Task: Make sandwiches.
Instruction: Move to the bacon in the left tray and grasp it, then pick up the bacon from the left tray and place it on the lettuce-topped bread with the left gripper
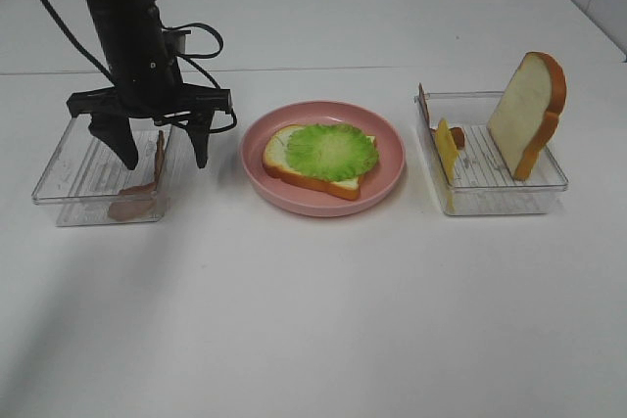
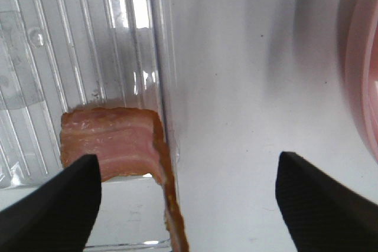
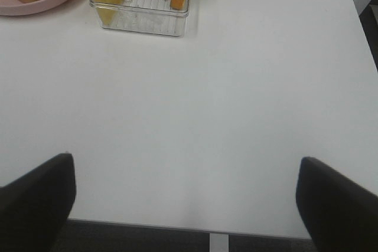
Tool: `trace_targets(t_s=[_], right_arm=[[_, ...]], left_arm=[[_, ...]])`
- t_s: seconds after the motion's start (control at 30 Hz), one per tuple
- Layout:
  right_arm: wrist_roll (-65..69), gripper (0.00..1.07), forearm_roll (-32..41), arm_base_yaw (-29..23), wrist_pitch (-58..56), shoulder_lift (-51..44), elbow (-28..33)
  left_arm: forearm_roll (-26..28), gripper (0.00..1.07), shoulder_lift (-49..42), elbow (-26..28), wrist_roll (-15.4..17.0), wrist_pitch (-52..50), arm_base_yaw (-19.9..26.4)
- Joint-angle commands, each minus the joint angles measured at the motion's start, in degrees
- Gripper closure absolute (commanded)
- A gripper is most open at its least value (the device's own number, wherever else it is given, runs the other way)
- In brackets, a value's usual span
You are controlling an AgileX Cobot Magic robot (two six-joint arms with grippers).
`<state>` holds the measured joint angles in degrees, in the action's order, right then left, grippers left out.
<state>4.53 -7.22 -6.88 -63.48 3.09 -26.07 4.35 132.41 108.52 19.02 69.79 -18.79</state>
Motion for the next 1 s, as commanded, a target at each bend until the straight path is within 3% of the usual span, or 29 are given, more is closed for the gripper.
trace_targets(t_s=[0.03,0.07,0.1,0.13,0.17,0.23,0.27,0.33,0.37,0.4,0.47,1.0], right_arm=[[-0.29,0.09,-0.06,0.29,0.29,-0.29,0.11],[-0.29,0.09,-0.06,0.29,0.29,-0.29,0.11],[-0.29,0.09,-0.06,0.29,0.29,-0.29,0.11],[-0.29,0.09,-0.06,0.29,0.29,-0.29,0.11],[-0.29,0.09,-0.06,0.29,0.29,-0.29,0.11],[-0.29,0.09,-0.06,0.29,0.29,-0.29,0.11],[-0.29,0.09,-0.06,0.29,0.29,-0.29,0.11],[-0.29,0.09,-0.06,0.29,0.29,-0.29,0.11],[-0.29,0.09,-0.06,0.29,0.29,-0.29,0.11],[-0.29,0.09,-0.06,0.29,0.29,-0.29,0.11],[-0.29,0.09,-0.06,0.29,0.29,-0.29,0.11],[-0.29,0.09,-0.06,0.29,0.29,-0.29,0.11]], left_arm=[[-0.4,0.47,-0.4,-0.34,0.23,5.79,0.0],[-0.4,0.47,-0.4,-0.34,0.23,5.79,0.0],[-0.57,0.57,-0.4,-0.34,0.34,5.79,0.0],[-0.57,0.57,-0.4,-0.34,0.34,5.79,0.0],[-0.57,0.66,-0.4,-0.34,0.34,5.79,0.0],[-0.57,0.7,-0.4,-0.34,0.34,5.79,0.0],[-0.86,0.79,-0.4,-0.34,0.52,5.79,0.0],[-1.03,0.83,-0.4,-0.34,0.52,5.79,0.0],[-1.38,0.92,-0.4,-0.34,0.52,5.79,0.0],[-1.38,0.92,-0.4,-0.34,0.52,5.79,0.0],[-1.49,1.06,-0.46,-0.34,0.34,5.79,0.0],[-3.72,1.07,-5.16,-0.11,-0.11,5.73,0.0]])
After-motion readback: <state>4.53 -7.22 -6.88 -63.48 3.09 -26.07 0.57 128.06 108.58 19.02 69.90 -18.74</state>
